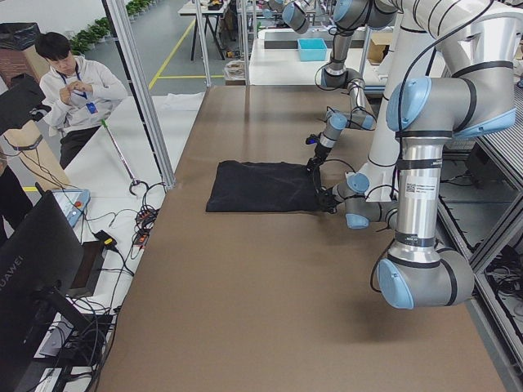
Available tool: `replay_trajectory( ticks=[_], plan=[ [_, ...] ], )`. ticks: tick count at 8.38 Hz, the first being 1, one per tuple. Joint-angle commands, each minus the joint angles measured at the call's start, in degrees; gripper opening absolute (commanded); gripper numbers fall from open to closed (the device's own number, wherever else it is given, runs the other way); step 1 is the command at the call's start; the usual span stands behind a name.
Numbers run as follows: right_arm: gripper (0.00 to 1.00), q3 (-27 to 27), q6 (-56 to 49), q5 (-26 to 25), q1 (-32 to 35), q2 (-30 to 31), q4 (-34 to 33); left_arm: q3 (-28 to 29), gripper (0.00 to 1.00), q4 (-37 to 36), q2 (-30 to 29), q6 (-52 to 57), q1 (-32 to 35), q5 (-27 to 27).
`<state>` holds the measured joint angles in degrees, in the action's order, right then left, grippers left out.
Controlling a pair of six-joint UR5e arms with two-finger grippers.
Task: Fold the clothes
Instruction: 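Grasp the near corners of the folded shirt with both grippers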
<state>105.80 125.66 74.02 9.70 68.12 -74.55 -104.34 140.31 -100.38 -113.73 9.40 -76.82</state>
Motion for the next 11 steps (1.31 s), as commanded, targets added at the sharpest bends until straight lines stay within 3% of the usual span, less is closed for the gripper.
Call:
replay_trajectory(
  ticks=[1,2,4,7,9,11],
  plan=[
    [0.38,-0.6,5.18,-1.59,0.76,-0.89,-0.15,0.02,0.0,0.05,-0.08,0.26,0.0,0.01],
    [0.17,-0.33,6.17,-1.51,1.11,-0.89,0.11,-0.07,0.0,0.06,-0.17,0.52,0.0,-0.08],
    [0.0,-0.24,6.18,-1.51,1.38,-0.8,0.55,-0.07,0.0,0.05,-0.78,0.53,0.09,-0.08],
    [0.0,4.22,5.92,-1.16,1.46,-0.45,-0.15,-4.26,0.0,-0.21,-0.09,1.67,0.61,-0.52],
    [0.0,9.57,5.83,-0.98,0.51,1.73,-1.11,-12.68,0.0,-8.69,0.35,1.58,0.01,-0.52],
    [0.0,21.67,5.83,-0.89,-3.19,4.21,-8.8,-21.3,0.0,-10.74,3.86,1.76,-1.41,-1.3]
  ],
)
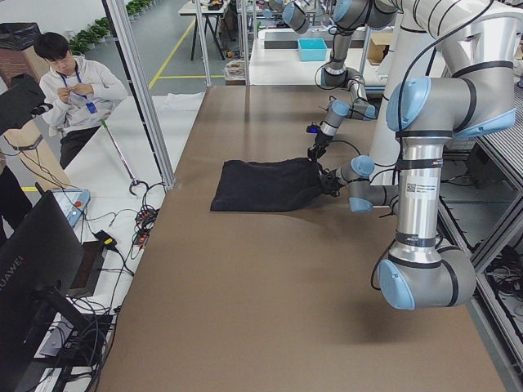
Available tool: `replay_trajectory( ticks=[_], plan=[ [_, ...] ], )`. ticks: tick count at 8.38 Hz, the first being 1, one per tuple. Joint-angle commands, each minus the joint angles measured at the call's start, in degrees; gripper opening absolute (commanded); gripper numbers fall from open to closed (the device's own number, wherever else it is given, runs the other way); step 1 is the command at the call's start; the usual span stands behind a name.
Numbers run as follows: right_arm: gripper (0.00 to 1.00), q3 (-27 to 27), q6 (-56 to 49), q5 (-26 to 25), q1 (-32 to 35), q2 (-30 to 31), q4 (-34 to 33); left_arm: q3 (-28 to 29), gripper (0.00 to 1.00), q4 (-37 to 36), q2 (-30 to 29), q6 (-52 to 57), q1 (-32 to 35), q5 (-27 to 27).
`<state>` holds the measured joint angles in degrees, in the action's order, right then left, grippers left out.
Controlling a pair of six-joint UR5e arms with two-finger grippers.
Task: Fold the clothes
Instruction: 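Lift the near edge and fold it toward the far edge with both grippers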
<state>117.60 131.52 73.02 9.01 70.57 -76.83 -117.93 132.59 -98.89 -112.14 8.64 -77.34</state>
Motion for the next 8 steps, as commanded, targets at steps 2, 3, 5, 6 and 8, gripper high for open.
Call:
replay_trajectory(
  ticks=[2,3,5,6,8],
  plan=[
    [0.0,11.87,-2.39,1.77,0.28,-3.39,-14.37,-9.96,0.0,-20.01,-5.9,3.48,10.7,-12.95],
    [0.0,9.87,-5.8,4.91,5.79,-6.98,-18.23,-7.95,0.0,-29.58,-13.28,7.34,17.74,-17.71],
    [0.0,-0.73,-8.9,8.88,15.38,-14.72,-20.46,0.55,0.0,-39.84,-24.02,13.06,27.0,-21.53],
    [0.0,-4.1,-9.96,8.99,17.34,-15.71,-20.03,5.82,0.0,-39.96,-27.03,14.65,29.57,-21.62],
    [0.0,-8.23,-12.07,9.25,20.94,-16.07,-19.33,17.67,0.0,-39.87,-34.23,18.43,33.09,-21.62]
  ],
)
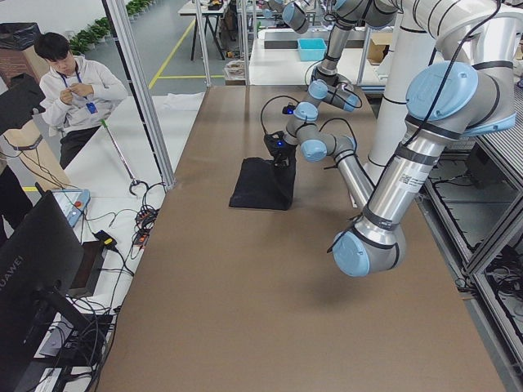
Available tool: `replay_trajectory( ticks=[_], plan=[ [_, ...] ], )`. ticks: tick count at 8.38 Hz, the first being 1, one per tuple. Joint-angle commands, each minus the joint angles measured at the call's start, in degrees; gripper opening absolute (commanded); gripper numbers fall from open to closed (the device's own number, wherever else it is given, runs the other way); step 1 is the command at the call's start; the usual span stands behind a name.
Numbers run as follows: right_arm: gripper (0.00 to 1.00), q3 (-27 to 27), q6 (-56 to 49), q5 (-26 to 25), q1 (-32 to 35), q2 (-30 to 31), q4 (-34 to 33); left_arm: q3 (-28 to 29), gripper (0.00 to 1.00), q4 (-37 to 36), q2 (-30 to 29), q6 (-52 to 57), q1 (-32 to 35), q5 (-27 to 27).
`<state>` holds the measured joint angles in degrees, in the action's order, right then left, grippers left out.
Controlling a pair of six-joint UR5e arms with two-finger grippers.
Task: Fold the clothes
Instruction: 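Lift the near edge and fold it toward the far edge with both grippers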
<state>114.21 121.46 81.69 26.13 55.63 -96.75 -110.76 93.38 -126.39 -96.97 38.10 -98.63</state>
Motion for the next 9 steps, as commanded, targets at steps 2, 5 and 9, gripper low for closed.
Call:
replay_trajectory(
  ticks=[2,5,9],
  plan=[
    [0.0,-14.48,-5.25,0.57,5.32,-2.02,8.81,23.16,0.0,0.74,-13.15,6.77,4.18,0.28],
    [0.92,-35.83,-15.34,1.27,9.97,-13.31,18.26,34.09,0.99,11.26,-14.41,16.96,5.49,0.37],
    [0.94,-36.07,-15.21,14.81,14.31,-16.17,19.32,32.01,1.0,12.52,-14.67,17.25,10.07,-5.96]
  ],
)
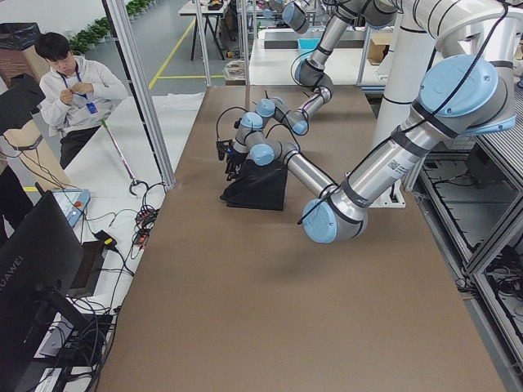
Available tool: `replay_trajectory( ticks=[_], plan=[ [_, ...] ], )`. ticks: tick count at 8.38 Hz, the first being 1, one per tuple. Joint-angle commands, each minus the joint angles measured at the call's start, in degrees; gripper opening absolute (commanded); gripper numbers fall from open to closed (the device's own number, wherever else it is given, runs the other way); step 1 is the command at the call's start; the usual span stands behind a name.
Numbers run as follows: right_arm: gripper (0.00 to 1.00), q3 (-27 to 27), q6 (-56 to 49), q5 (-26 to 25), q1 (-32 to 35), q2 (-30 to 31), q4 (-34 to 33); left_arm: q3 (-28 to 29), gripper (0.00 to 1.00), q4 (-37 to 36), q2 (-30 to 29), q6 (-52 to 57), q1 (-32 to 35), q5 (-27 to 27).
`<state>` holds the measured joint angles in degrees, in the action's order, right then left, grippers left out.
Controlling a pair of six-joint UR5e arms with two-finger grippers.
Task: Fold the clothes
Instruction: 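Lift the near edge and fold it toward the far edge with both grippers, then lower the folded edge onto the shirt and open both grippers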
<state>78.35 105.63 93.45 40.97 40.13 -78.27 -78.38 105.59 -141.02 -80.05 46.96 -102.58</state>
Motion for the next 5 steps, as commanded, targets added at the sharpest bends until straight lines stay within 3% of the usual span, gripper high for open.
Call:
replay_trajectory(
  ticks=[1,3,5],
  plan=[
    [0.94,-0.3,1.42,2.1,-3.15,-0.32,1.01,-0.37,1.0,0.31,0.05,0.42,1.2,-2.01],
    [0.93,-0.3,6.07,-3.52,-7.12,0.64,1.01,-0.37,1.0,0.31,0.05,0.42,1.2,-1.83],
    [0.87,-0.3,9.85,-3.71,-6.52,1.7,1.01,-0.28,1.0,0.31,0.14,0.51,1.2,-1.65]
  ],
)
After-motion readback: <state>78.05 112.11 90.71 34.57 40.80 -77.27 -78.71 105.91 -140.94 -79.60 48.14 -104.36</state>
